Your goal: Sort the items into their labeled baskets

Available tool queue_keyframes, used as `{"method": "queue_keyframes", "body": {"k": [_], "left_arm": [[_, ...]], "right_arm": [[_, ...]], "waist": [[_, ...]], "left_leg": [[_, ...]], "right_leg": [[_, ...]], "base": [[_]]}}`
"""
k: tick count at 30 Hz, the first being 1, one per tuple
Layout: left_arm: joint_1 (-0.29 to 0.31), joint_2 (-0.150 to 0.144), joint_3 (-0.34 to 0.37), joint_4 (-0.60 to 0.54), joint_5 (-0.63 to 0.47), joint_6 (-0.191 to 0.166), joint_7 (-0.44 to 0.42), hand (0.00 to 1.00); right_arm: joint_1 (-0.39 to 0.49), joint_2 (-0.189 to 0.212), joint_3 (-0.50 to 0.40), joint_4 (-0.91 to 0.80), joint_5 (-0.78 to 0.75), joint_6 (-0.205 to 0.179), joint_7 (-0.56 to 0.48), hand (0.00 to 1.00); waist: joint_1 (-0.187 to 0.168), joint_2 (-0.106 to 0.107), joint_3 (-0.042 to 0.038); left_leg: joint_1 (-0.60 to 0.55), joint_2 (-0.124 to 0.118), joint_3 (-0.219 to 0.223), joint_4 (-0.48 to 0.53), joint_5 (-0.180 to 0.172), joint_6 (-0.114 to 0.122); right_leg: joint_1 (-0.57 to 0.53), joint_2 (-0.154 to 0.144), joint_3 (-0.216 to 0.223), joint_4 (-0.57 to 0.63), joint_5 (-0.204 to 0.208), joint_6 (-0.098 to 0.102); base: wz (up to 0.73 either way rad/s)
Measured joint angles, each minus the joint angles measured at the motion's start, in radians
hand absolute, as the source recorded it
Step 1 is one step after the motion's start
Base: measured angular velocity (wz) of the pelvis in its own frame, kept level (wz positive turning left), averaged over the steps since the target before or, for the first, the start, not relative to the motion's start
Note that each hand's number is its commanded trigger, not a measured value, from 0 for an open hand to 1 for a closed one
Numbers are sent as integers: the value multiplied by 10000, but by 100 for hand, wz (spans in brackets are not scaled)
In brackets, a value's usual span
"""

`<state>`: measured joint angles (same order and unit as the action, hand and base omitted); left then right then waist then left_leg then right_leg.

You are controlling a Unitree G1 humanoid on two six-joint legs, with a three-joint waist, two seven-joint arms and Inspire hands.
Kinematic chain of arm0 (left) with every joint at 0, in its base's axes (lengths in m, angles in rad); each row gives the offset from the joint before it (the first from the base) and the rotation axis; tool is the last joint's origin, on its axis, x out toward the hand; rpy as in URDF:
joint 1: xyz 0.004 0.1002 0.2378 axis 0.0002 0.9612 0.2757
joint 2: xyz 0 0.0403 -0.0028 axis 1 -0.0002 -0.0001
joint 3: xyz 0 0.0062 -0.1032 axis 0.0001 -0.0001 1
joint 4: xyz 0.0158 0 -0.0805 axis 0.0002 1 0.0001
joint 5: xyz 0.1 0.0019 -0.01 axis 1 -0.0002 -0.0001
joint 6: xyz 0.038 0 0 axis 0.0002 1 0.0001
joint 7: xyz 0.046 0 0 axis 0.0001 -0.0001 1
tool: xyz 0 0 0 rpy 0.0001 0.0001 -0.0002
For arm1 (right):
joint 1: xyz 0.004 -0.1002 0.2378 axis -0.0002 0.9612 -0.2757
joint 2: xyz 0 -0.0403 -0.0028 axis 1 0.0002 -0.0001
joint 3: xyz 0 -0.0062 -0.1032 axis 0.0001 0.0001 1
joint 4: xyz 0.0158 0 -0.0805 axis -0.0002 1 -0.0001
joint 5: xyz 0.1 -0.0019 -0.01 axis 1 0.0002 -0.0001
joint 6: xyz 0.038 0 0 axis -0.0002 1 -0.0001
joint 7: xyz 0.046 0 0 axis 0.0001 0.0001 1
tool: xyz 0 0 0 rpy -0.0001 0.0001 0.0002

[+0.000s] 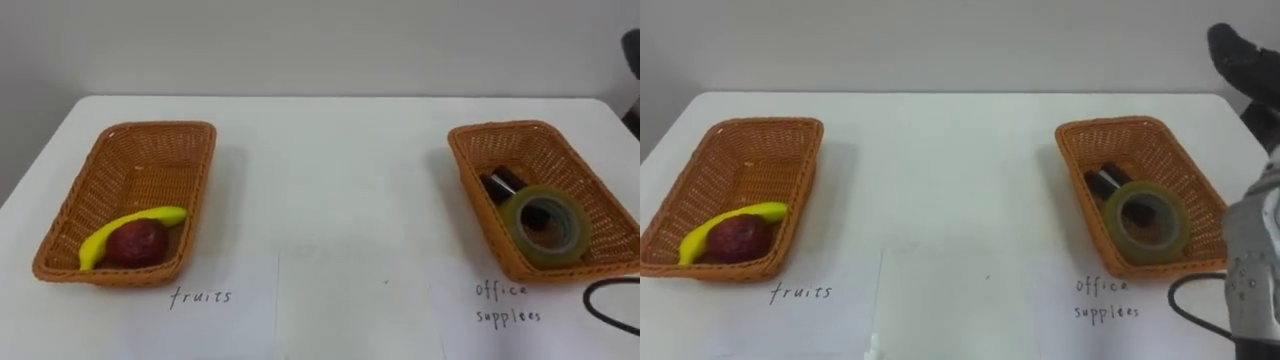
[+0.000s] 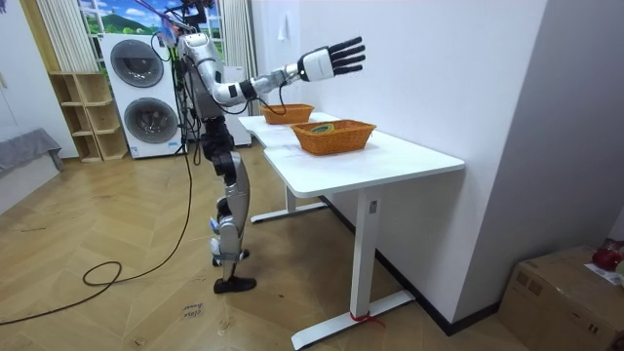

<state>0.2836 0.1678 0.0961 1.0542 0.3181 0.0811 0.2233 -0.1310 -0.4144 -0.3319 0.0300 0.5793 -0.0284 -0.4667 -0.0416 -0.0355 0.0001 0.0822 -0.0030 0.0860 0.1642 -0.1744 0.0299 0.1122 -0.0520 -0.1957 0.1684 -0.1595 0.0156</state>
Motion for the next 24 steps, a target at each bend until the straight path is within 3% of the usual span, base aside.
{"method": "queue_keyframes", "body": {"k": [4, 10, 19, 24], "left_arm": [[4, -13, -2, -3, 2, -6, 92, 0], [-87, -9, 2, -3, -12, -37, 380, 0], [-106, -9, -37, -55, -23, 12, 472, 0], [-15, -16, -5, -135, -1, -10, 471, 0]], "right_arm": [[830, 85, -137, 2, 741, -157, -603, 0], [1986, 354, -280, 14, 837, -385, -1410, 0], [2792, 745, -571, 518, 881, -392, -2443, 0], [3262, 1245, -996, 1288, 1190, -609, -2863, 0]], "waist": [[-84, -103, 34], [-193, -138, 18], [-680, -147, -11], [-643, -125, -2]], "left_leg": [[-13, -37, 134, 0, -9, -12], [-26, -33, 262, -57, -20, -19], [-5, 24, 412, -193, -47, -48], [103, 116, 530, -205, -119, -116]], "right_leg": [[-87, 47, 214, -24, -14, -1], [-298, 73, 348, -26, -14, -2], [-251, 138, 536, -99, -3, -17], [-268, 237, 686, -26, 2, -37]], "base": [[-12], [-7], [-3], [-12]]}}
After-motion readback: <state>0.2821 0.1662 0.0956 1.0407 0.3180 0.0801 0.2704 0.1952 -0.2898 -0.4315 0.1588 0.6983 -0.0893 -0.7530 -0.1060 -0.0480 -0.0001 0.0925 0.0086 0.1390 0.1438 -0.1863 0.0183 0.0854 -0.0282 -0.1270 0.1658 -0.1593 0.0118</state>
